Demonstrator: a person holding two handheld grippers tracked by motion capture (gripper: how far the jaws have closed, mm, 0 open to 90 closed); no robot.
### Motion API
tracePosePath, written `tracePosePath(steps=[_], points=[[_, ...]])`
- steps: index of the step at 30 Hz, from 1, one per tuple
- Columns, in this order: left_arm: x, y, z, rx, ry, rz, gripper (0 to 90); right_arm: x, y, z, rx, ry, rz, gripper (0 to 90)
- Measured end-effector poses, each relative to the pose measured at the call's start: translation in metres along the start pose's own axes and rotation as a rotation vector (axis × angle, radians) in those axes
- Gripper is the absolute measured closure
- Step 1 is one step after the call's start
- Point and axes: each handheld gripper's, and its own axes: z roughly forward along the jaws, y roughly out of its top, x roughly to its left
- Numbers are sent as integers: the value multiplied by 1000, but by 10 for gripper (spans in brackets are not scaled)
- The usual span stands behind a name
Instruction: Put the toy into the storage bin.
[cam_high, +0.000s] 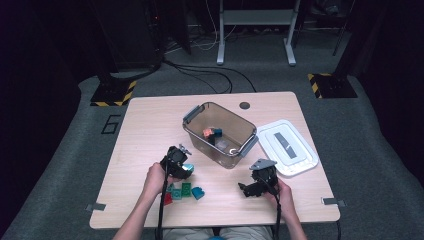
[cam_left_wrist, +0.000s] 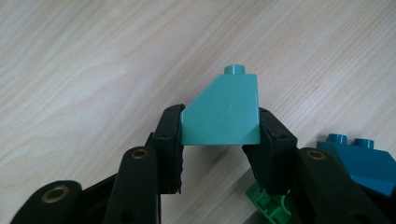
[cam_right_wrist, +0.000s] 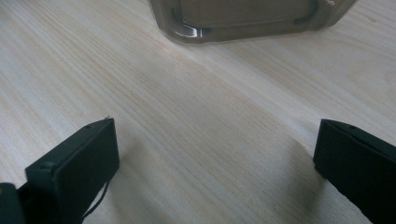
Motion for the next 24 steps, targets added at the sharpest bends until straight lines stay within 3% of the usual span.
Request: tracePosePath(steps=[24], points=[[6,21,-37,-57,36,19,589,0,0,0,0,0,0,0]])
